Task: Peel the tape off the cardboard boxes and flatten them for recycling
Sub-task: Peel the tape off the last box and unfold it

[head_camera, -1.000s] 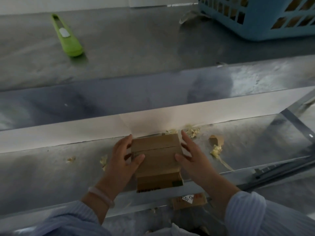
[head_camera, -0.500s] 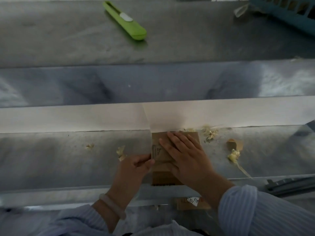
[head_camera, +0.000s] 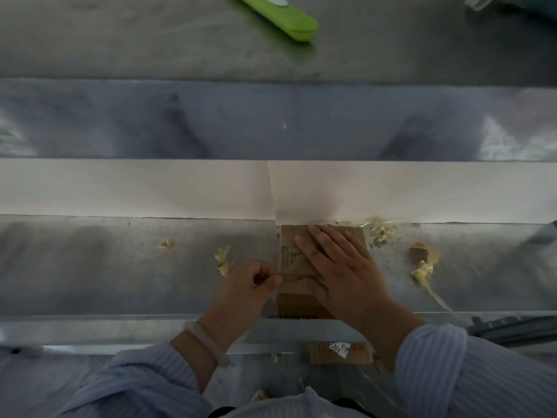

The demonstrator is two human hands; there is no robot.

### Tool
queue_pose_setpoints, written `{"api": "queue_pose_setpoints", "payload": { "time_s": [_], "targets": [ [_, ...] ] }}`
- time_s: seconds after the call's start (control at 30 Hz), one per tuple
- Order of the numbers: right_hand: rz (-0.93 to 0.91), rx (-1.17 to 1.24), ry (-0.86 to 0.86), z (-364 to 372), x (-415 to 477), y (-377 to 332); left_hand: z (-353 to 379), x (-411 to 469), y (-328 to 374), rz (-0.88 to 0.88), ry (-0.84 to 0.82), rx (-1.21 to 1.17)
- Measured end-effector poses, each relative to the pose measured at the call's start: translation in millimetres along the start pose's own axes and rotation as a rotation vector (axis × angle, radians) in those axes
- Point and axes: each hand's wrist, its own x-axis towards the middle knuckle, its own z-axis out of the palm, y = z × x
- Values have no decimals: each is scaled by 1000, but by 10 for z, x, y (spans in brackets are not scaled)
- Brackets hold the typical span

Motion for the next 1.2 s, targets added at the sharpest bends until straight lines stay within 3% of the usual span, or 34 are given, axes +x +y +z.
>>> {"api": "queue_pose_setpoints", "payload": {
  "time_s": [0.4, 0.6, 0.73, 0.87, 1.0, 1.2],
  "targets": [
    [28, 45, 26, 11, 16, -43, 13, -91, 99, -30, 11, 76],
    [48, 75, 11, -7, 26, -47, -239, -34, 311, -204, -65, -350],
    [45, 93, 12, -23, 33, -46, -391, 56, 440, -87, 39, -233],
    [37, 94, 38, -18, 26, -46, -353, 117, 446, 190, 160, 74],
    [39, 106, 84, -4, 18, -38, -335, 192, 377, 456, 150, 465],
    [52, 142, 94, 18, 10, -36, -288, 287, 303, 481, 149, 434]
  ]
}}
